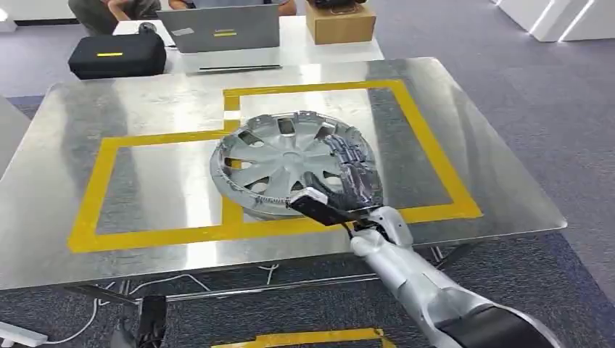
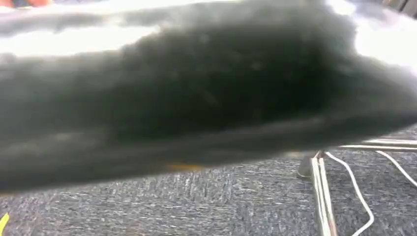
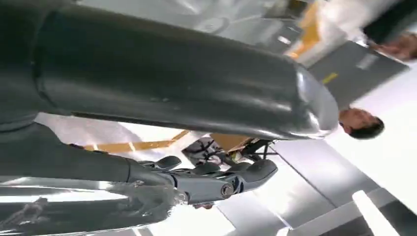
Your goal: Take the parts from the cabinet and place them on the table.
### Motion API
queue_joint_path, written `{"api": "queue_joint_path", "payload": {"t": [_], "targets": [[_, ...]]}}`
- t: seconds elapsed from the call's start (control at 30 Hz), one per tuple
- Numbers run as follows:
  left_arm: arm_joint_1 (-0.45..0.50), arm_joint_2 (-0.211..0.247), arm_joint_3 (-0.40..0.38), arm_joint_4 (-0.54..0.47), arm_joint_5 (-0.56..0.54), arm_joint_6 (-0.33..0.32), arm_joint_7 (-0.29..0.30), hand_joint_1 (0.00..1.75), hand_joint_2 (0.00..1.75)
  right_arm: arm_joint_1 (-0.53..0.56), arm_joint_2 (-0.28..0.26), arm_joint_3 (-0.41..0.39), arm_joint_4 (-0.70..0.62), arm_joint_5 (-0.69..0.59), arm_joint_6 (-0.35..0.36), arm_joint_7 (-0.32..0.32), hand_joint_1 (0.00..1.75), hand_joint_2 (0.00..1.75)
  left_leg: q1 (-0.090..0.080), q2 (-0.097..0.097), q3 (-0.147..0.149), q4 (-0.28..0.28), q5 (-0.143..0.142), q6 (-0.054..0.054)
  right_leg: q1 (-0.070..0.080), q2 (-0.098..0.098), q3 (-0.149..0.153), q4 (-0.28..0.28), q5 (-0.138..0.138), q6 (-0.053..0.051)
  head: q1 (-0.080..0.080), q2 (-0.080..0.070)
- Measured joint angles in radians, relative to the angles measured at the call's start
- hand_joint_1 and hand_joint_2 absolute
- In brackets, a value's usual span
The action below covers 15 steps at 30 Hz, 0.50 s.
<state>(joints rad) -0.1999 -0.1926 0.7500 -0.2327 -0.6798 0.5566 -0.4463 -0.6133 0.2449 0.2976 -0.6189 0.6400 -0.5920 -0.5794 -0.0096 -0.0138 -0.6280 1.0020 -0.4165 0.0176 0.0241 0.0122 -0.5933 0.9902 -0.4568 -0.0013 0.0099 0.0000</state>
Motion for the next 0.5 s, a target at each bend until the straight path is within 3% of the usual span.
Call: {"api": "queue_joint_path", "payload": {"t": [0.2,0.5], "targets": [[0.007,0.002,0.001,0.0,0.021,-0.009,-0.031,0.0,0.0,0.07,-0.046,0.045,-0.29,-0.078,0.029,0.019,0.0,0.0,0.0,0.0,0.0,0.0,0.0,0.001,0.0,0.0,0.0,0.0,0.0,0.0,0.0,0.0],[0.008,0.0,0.001,0.0,0.037,-0.028,-0.055,0.0,0.0,0.129,-0.1,0.085,-0.512,-0.075,0.015,0.027,0.0,0.0,0.0,0.0,0.0,0.0,0.0,0.001,0.0,0.0,0.0,0.0,0.0,0.0,0.0,0.0]]}}
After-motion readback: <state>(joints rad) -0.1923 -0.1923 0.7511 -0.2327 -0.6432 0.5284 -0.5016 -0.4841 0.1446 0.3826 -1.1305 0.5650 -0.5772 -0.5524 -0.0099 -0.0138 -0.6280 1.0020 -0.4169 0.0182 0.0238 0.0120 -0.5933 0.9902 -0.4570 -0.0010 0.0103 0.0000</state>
